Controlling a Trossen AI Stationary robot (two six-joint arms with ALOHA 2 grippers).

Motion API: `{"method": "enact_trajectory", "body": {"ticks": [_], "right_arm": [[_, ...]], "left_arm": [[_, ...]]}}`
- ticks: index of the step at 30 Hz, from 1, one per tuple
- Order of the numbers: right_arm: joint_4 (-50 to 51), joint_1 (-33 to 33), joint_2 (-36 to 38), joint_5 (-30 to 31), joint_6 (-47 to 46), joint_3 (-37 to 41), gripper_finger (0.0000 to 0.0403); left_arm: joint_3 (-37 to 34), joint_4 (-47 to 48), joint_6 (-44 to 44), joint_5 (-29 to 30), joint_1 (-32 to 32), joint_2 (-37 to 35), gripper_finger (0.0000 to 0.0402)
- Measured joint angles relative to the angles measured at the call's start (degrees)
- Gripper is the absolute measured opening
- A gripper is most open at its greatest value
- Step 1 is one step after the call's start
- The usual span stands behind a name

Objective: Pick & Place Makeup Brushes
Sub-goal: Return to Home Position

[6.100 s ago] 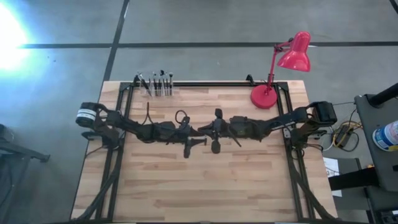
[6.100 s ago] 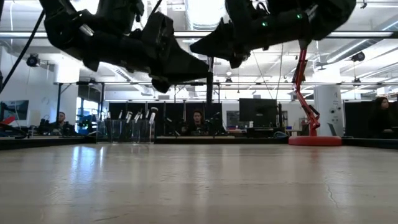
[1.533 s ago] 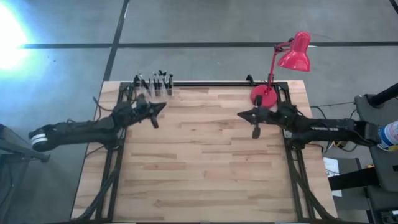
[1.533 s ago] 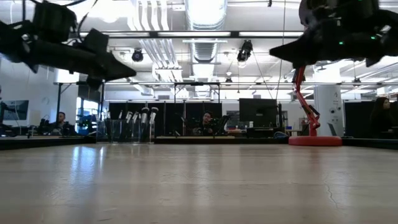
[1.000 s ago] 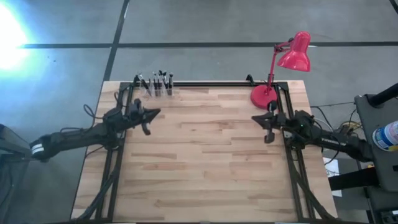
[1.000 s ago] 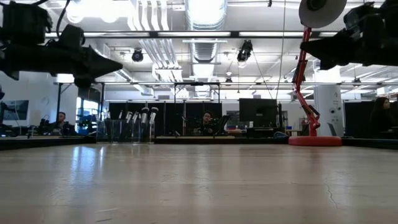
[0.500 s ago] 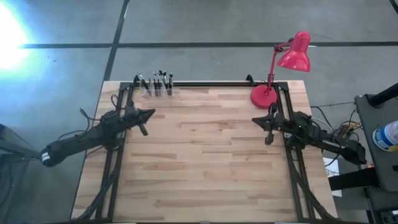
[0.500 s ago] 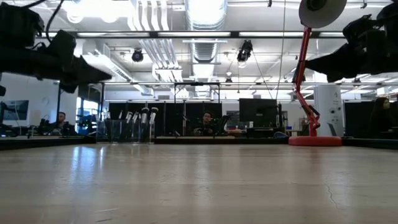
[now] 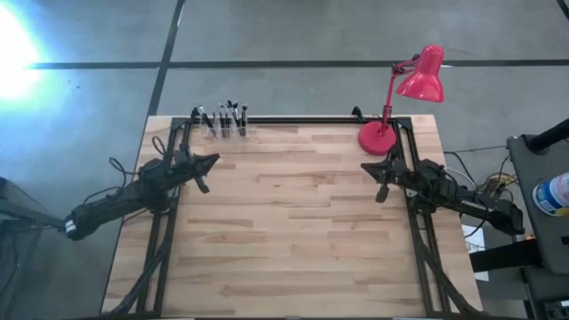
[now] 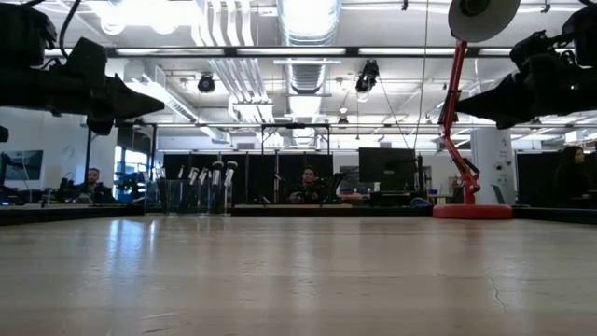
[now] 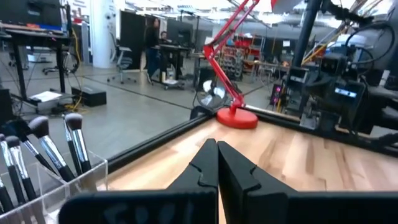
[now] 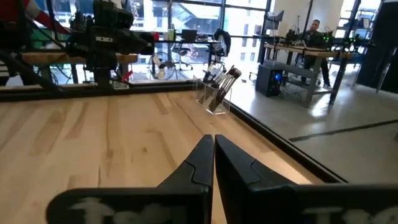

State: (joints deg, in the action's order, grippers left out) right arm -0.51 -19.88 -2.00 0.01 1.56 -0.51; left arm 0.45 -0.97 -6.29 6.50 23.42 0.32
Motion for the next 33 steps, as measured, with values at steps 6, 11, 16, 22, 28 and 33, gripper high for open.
{"method": "enact_trajectory", "body": {"ticks": [6,11,16,22,28,33], "right_arm": [[-0.02,0.00,-0.91,0.00,-0.55,0.00,0.0008],[-0.05,0.00,-1.38,0.04,0.11,-0.02,0.0009],[-0.03,0.00,-1.49,0.06,-4.52,-0.02,0.0009],[-0.03,0.00,-1.49,0.04,-4.41,-0.02,0.0009],[-0.03,0.00,-1.49,0.05,-4.39,-0.02,0.0009],[-0.03,0.00,-1.49,0.07,-4.39,-0.02,0.0009]], "left_arm": [[-0.02,0.04,-3.52,0.01,-0.02,2.23,0.0000],[-0.07,-0.46,-10.40,0.07,-0.02,4.62,0.0000],[-0.07,-1.00,-11.40,0.09,-0.02,5.42,0.0000],[-0.07,-1.11,-11.47,0.11,-0.02,5.46,0.0000],[-0.09,-1.25,-11.53,0.11,-0.02,5.46,0.0000],[-0.09,-1.29,-11.56,0.11,-0.02,5.46,0.0000]]}}
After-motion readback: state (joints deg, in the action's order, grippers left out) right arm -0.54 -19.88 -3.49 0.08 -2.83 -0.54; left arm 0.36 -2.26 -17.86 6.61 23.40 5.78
